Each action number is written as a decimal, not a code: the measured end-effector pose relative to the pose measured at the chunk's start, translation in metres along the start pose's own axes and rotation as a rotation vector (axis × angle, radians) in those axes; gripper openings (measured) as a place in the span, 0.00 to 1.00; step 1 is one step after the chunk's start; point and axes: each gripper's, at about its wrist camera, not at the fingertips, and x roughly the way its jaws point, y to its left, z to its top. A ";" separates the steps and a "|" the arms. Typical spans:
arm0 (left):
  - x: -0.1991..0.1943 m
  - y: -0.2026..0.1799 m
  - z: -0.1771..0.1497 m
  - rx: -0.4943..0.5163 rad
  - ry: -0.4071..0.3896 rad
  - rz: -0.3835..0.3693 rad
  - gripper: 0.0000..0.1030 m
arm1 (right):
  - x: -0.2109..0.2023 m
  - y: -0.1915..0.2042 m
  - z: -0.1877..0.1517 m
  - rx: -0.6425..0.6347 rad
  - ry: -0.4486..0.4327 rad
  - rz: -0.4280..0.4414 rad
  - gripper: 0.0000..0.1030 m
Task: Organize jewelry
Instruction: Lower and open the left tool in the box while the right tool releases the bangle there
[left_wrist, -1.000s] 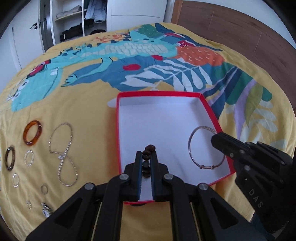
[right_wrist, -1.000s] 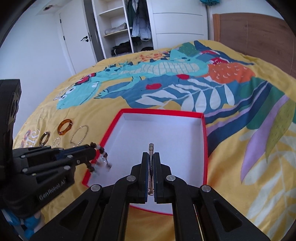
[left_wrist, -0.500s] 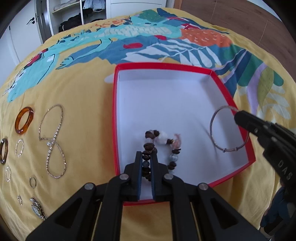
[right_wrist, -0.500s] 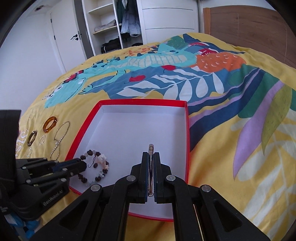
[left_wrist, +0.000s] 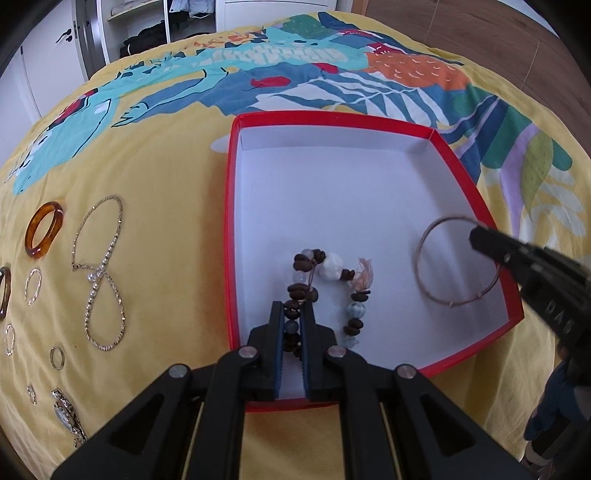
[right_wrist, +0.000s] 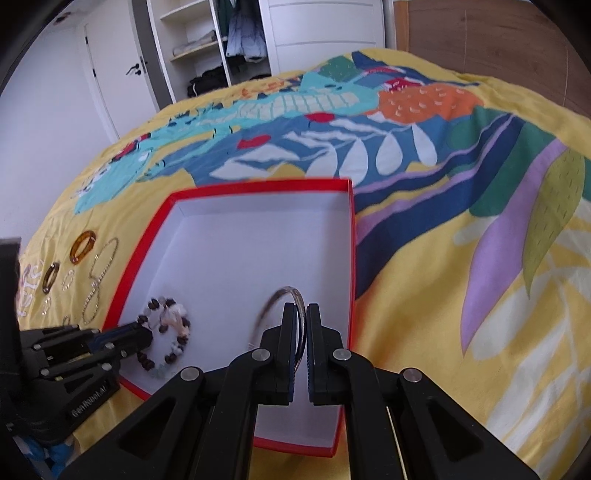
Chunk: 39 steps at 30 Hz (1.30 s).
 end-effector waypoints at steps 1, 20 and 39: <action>0.000 0.000 0.000 -0.001 0.000 -0.001 0.07 | 0.002 0.000 -0.001 0.000 0.007 0.001 0.05; 0.003 0.001 -0.001 -0.010 0.000 -0.008 0.08 | 0.020 0.017 -0.012 -0.088 0.083 -0.029 0.05; -0.077 0.011 0.006 -0.034 -0.192 -0.059 0.15 | -0.056 0.019 -0.002 -0.044 -0.045 -0.062 0.36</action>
